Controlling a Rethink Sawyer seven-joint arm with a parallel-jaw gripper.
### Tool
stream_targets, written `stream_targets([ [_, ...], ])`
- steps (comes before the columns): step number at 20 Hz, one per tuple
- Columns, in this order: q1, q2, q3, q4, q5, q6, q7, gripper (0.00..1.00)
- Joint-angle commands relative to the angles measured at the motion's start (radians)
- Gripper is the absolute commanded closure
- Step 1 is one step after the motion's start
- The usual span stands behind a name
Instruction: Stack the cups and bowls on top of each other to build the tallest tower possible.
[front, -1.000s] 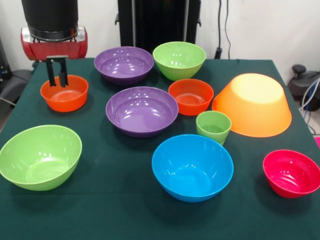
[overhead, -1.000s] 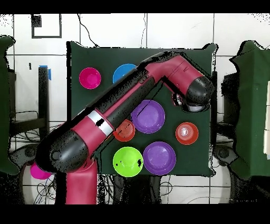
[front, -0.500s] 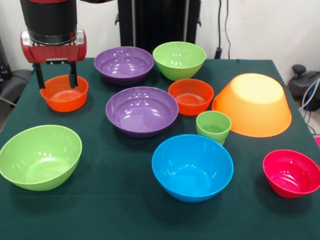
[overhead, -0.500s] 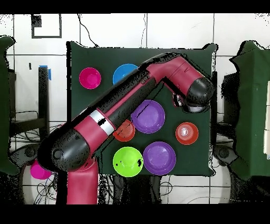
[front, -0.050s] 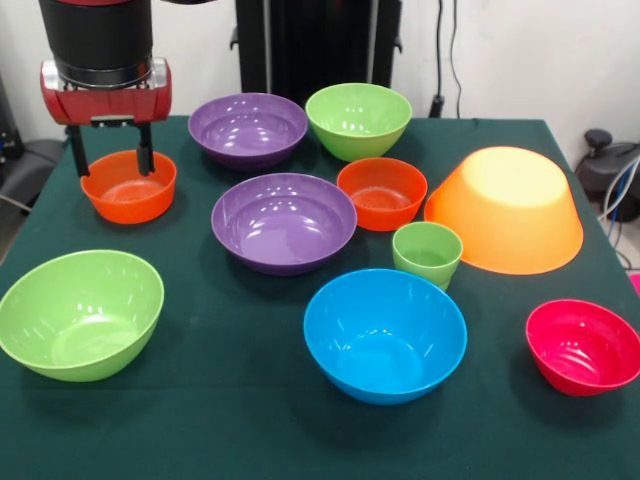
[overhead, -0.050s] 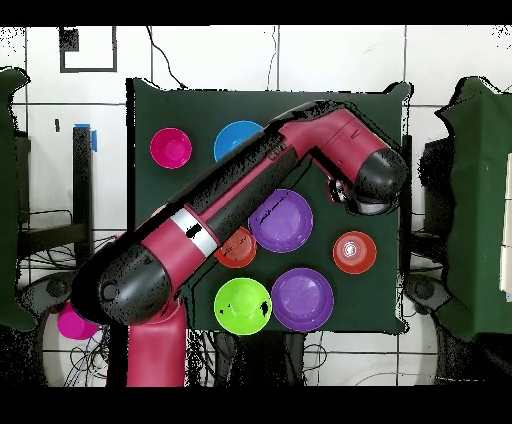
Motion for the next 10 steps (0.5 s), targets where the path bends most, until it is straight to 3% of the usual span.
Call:
stream_targets([
  [1, -0.015, 0.03, 0.109, -0.052, 0.059, 0.08, 0.231, 0.0],
  [10, -0.013, 0.016, 0.11, -0.056, 0.056, 0.069, 0.178, 0.0],
])
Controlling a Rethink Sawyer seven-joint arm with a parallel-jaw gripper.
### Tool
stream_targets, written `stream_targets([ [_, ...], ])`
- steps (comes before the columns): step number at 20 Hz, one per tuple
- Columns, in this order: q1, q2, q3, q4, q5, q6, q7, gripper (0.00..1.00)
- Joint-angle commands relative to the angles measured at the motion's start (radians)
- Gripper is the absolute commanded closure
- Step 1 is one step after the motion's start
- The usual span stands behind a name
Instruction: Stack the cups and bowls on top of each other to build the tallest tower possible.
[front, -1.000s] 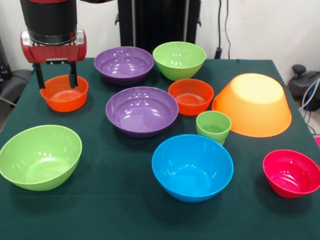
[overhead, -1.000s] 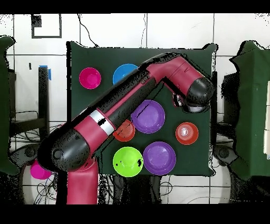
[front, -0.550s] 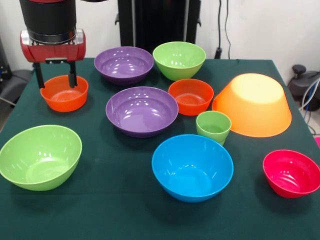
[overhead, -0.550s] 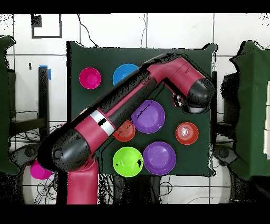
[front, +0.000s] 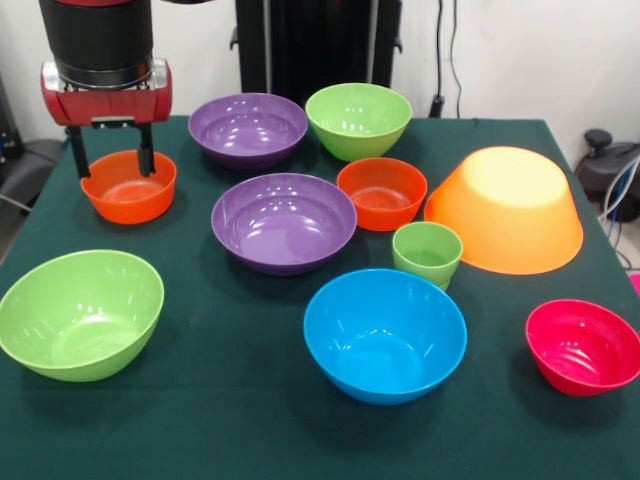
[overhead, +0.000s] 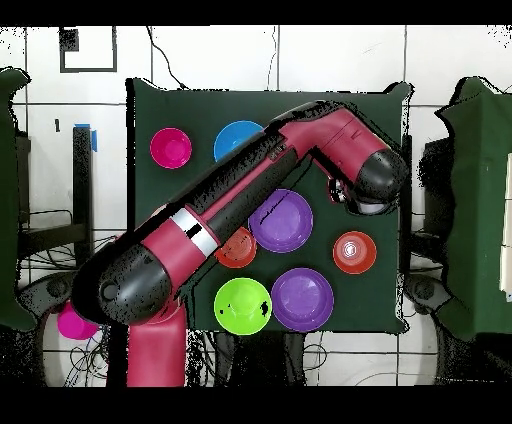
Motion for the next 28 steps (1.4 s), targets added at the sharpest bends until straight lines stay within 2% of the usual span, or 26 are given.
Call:
stream_targets([
  [1, -0.014, 0.016, 0.113, -0.06, 0.049, 0.066, 0.167, 0.0],
  [8, -0.015, 0.012, 0.123, -0.058, 0.062, 0.074, 0.14, 0.0],
  [21, -0.023, 0.015, 0.117, -0.069, 0.06, 0.069, 0.147, 0.0],
  [28, -0.051, -0.009, 0.106, -0.061, 0.094, 0.099, 0.241, 0.0],
])
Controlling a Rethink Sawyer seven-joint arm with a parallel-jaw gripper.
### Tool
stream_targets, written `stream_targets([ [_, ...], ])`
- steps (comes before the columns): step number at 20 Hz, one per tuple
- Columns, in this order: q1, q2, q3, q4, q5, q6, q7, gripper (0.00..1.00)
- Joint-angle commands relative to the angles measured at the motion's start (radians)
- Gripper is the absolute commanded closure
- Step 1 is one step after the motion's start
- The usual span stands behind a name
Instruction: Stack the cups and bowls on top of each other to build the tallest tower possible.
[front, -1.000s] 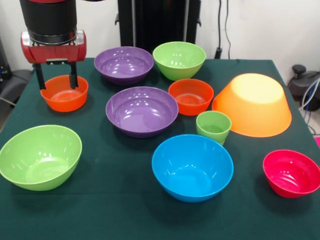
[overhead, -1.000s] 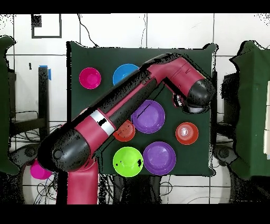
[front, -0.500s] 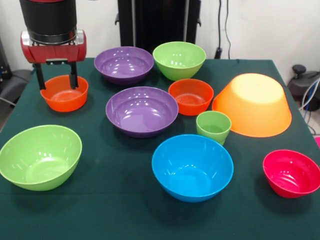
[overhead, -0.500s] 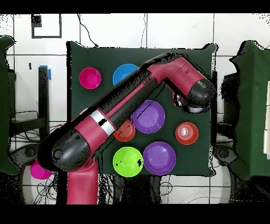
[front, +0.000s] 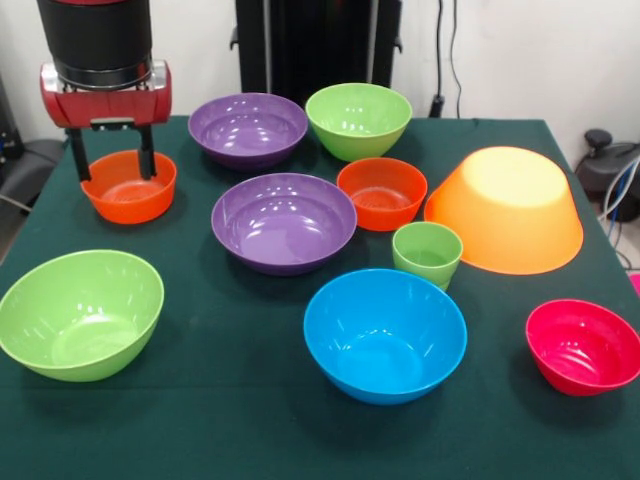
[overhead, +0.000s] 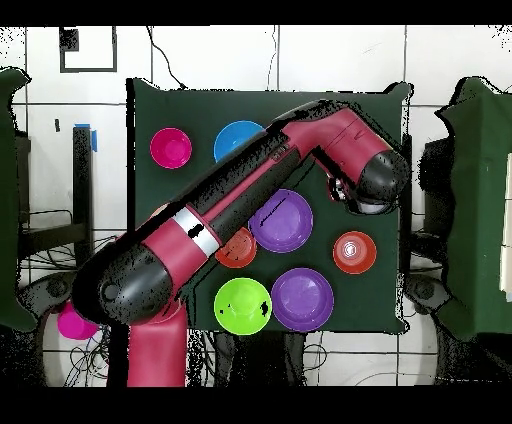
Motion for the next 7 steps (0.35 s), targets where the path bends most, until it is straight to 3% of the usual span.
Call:
stream_targets([
  [1, -0.048, -0.007, 0.098, -0.06, 0.066, 0.091, 0.273, 0.0],
  [7, -0.055, -0.015, 0.078, -0.062, 0.069, 0.062, 0.364, 0.0],
])
